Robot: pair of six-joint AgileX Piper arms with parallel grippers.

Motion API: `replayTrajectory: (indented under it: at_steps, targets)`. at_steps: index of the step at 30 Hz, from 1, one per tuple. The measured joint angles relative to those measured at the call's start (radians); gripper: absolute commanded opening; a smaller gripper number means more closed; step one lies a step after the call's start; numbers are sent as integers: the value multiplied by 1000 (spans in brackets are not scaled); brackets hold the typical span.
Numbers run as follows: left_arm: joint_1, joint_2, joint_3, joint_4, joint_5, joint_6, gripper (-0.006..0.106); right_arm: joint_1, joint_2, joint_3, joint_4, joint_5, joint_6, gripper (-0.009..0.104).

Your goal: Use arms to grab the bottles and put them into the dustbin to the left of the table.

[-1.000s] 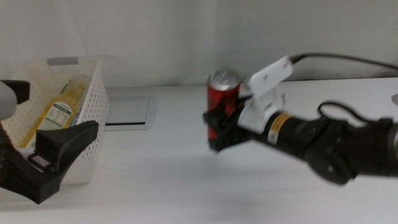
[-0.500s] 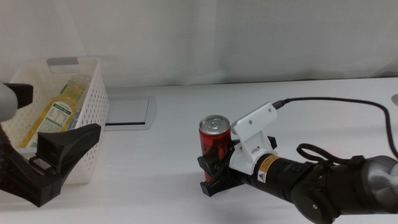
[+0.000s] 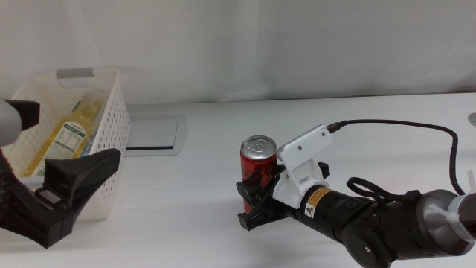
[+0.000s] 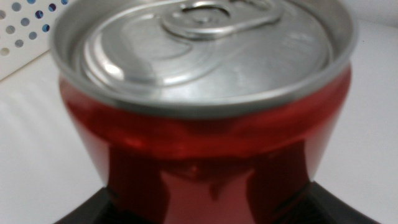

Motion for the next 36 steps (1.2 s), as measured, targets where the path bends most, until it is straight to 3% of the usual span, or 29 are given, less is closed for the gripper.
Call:
replayTrajectory:
  at_steps: [1, 3, 16, 26, 31, 36]
  targets:
    - [0, 0, 0, 0, 0, 0, 90, 0, 2, 0, 0, 0, 0, 83]
    - [0, 0, 0, 0, 0, 0, 90, 0, 5, 0, 0, 13, 0, 102]
    - [0, 0, 0, 0, 0, 0, 89, 0, -95, 0, 7, 208, -15, 103]
    - [0, 0, 0, 0, 0, 0, 89, -16, -378, 0, 15, 511, -117, 103]
    - [0, 0, 0, 0, 0, 0, 89, -144, -514, 0, -14, 677, -128, 101]
    - [0, 0, 0, 0, 0, 0, 89, -356, -641, 0, -91, 775, -130, 93]
